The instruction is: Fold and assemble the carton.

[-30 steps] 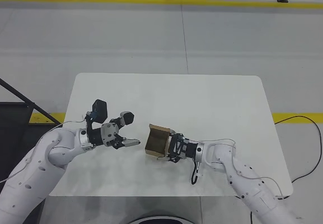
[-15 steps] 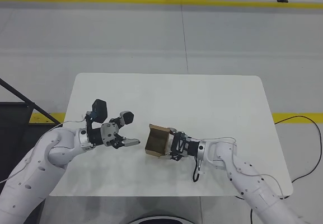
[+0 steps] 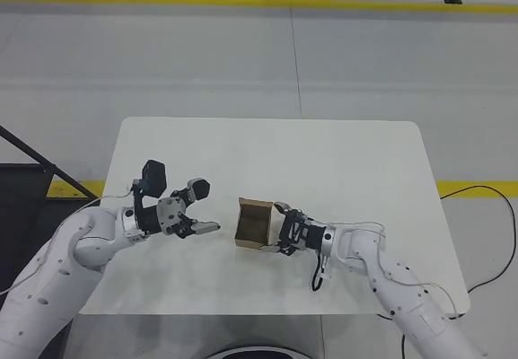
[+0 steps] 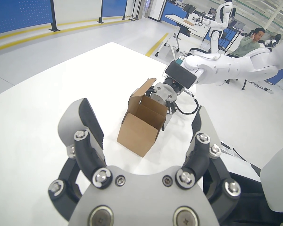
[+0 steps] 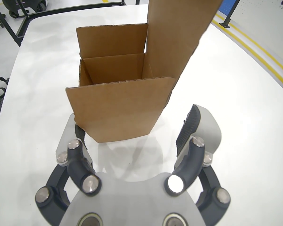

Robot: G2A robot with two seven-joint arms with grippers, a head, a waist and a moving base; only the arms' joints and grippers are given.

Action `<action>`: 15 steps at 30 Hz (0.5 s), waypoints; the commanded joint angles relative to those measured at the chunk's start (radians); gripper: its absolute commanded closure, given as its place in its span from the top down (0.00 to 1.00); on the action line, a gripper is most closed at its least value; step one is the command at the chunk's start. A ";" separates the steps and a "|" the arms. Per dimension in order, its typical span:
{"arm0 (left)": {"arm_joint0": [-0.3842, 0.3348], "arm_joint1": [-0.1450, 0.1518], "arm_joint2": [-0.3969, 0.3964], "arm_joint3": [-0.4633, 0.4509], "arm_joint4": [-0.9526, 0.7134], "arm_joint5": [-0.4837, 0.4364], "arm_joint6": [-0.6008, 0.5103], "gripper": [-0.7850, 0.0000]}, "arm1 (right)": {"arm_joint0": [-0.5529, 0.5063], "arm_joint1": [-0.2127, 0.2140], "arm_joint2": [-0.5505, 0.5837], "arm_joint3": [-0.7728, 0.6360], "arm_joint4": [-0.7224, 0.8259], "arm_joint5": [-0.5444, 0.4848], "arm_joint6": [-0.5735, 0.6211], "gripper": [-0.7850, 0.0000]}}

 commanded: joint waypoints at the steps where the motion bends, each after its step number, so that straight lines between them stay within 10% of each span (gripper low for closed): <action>1: 0.008 0.000 -0.007 0.014 -0.022 0.014 -0.002 1.00 | -0.017 0.007 0.014 -0.022 -0.011 -0.008 -0.015 1.00; 15: 0.047 0.011 -0.028 -0.033 -0.079 0.169 -0.200 1.00 | -0.213 0.065 0.200 -0.282 0.171 -0.119 0.106 1.00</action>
